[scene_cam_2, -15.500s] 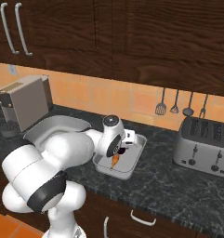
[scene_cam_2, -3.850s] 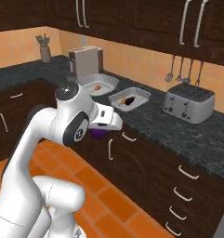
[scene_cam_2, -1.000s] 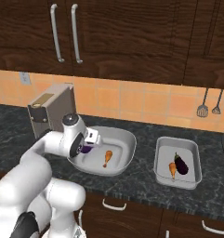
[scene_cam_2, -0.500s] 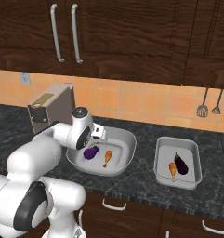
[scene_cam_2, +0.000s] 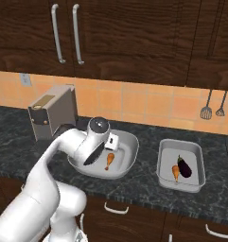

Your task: Place one eggplant and one chicken drumstick in each tupperware on the nearby counter, to pack two identical lunches.

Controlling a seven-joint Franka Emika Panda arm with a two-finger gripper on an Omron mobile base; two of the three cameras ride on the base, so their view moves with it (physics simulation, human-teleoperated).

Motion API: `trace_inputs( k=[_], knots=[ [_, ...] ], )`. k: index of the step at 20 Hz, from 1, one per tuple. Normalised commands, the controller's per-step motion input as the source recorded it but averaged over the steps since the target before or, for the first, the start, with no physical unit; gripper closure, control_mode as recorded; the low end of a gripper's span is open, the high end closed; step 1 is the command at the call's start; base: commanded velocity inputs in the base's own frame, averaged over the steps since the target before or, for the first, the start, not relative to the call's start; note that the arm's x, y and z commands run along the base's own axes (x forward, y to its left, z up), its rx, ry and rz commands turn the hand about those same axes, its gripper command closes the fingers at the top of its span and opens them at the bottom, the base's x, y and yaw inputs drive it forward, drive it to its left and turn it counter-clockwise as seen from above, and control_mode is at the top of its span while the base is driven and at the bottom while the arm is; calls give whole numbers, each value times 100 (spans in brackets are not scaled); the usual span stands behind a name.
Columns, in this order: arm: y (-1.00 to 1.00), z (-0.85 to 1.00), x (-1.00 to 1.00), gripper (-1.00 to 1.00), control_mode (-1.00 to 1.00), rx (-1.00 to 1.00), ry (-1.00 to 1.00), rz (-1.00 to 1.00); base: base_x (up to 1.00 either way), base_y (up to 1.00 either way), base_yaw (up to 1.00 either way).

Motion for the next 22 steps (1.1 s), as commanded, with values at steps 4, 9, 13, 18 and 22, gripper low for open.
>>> trace_inputs(
  k=[4, 9, 13, 18, 22],
  knots=[
    [-99, 53, -100, -100, -100, 36, -33, -1, 0, 0, 0],
    [-26, 99, -100, -100, -100, 9, -21, 0, 0, 0, 0],
    [48, 100, -95, -100, -100, -26, -52, 6, 0, 0, 0],
    [15, 18, -26, -100, -100, -5, -34, 3, 0, 0, 0],
    [71, 22, -78, -100, -100, -24, -44, 7, 0, 0, 0]
  ],
)
